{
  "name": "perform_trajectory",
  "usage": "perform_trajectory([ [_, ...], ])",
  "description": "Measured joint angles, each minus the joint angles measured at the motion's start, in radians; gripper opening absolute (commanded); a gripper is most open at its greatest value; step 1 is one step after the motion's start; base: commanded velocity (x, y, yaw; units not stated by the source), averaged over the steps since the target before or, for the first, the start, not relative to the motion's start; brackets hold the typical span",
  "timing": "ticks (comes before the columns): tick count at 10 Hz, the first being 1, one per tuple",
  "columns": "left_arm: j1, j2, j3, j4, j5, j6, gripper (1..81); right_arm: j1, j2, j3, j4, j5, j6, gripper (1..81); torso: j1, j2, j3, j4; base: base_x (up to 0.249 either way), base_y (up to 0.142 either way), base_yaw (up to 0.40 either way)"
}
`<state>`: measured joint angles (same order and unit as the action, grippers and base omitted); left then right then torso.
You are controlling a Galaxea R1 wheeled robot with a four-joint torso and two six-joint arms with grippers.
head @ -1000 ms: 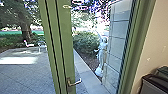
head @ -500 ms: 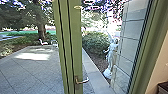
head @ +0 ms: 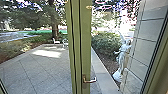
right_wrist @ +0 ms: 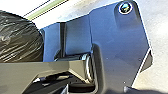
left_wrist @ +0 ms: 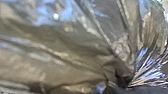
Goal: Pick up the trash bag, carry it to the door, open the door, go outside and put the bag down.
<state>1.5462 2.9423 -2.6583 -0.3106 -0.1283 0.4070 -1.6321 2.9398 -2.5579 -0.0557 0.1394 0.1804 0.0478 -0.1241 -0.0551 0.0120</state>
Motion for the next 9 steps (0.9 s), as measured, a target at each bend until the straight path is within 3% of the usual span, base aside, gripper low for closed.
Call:
perform_trajectory([
  [9, 0.0, 0.003, 0.0, 0.017, 0.001, 0.0, 1.0, 0.0, 0.004, 0.0, -0.001, 0.0, 0.0, 81.1, 0.0, 0.0, 0.0, 0.0, 0.0, 0.0, 0.333],
])
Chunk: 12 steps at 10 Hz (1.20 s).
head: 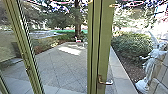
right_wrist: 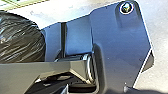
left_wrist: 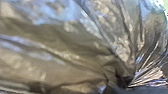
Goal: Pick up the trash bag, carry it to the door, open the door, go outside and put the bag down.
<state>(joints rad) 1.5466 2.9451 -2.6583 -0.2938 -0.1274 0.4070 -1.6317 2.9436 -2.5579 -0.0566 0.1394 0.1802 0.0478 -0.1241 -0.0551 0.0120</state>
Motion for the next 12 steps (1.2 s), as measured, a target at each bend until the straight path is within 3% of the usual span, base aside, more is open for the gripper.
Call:
perform_trajectory([
  [5, 0.0, 0.008, 0.0, 0.011, 0.003, 0.0, 1.0, 0.003, 0.0, -0.001, 0.0, 0.002, 0.0, 81.1, 0.0, 0.0, 0.0, 0.0, 0.0, 0.0, 0.181],
  [12, -0.003, 0.008, 0.0, 0.013, 0.002, 0.0, 1.0, 0.003, 0.002, -0.001, 0.0, 0.002, 0.0, 81.1, 0.0, 0.0, 0.0, 0.0, 0.0, -0.017, 0.0],
])
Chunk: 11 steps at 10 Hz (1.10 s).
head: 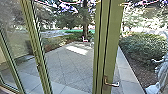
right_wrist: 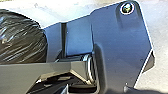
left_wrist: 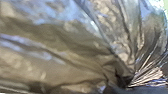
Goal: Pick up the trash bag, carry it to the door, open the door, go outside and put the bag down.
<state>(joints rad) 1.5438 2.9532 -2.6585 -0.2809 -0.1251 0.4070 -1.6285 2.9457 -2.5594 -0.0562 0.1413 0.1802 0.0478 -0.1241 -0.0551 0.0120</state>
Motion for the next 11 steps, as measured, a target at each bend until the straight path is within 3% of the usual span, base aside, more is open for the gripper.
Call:
perform_trajectory([
  [3, 0.0, 0.001, 0.0, 0.0, 0.001, 0.0, 1.0, -0.001, 0.013, 0.0, 0.0, 0.0, 0.0, 81.1, 0.0, 0.0, 0.0, 0.0, 0.023, 0.0, 0.0],
  [8, -0.014, 0.005, 0.0, -0.001, -0.002, -0.001, 1.0, -0.002, 0.017, 0.0, 0.0, 0.003, 0.0, 81.1, -0.001, 0.0, 0.0, 0.0, 0.121, 0.0, 0.0],
  [11, -0.012, 0.005, 0.0, -0.002, -0.004, -0.004, 1.0, -0.006, 0.016, 0.0, 0.001, 0.007, 0.0, 81.1, 0.0, 0.0, 0.0, 0.0, 0.0, 0.0, 0.0],
])
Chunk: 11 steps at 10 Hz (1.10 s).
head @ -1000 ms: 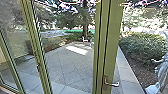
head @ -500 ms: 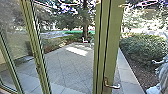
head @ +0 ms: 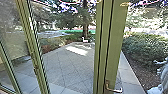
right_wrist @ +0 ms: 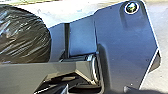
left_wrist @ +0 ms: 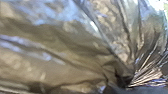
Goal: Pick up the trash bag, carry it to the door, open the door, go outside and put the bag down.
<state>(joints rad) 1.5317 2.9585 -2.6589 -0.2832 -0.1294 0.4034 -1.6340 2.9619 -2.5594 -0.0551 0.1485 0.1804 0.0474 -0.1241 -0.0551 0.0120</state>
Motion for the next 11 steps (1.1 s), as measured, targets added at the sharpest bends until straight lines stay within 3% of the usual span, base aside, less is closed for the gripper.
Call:
perform_trajectory([
  [4, 0.007, 0.0, 0.0, -0.001, 0.004, 0.0, 1.0, -0.008, -0.046, 0.07, 0.0, 0.0, 0.0, 81.1, -0.001, 0.0, 0.0, 0.0, 0.0, 0.0, 0.0],
  [11, 0.0, 0.001, 0.0, -0.001, 0.004, -0.007, 1.0, -0.022, -0.296, 0.505, 0.0, 0.043, 0.0, 81.1, -0.001, 0.0, 0.0, 0.0, 0.0, 0.0, 0.0],
])
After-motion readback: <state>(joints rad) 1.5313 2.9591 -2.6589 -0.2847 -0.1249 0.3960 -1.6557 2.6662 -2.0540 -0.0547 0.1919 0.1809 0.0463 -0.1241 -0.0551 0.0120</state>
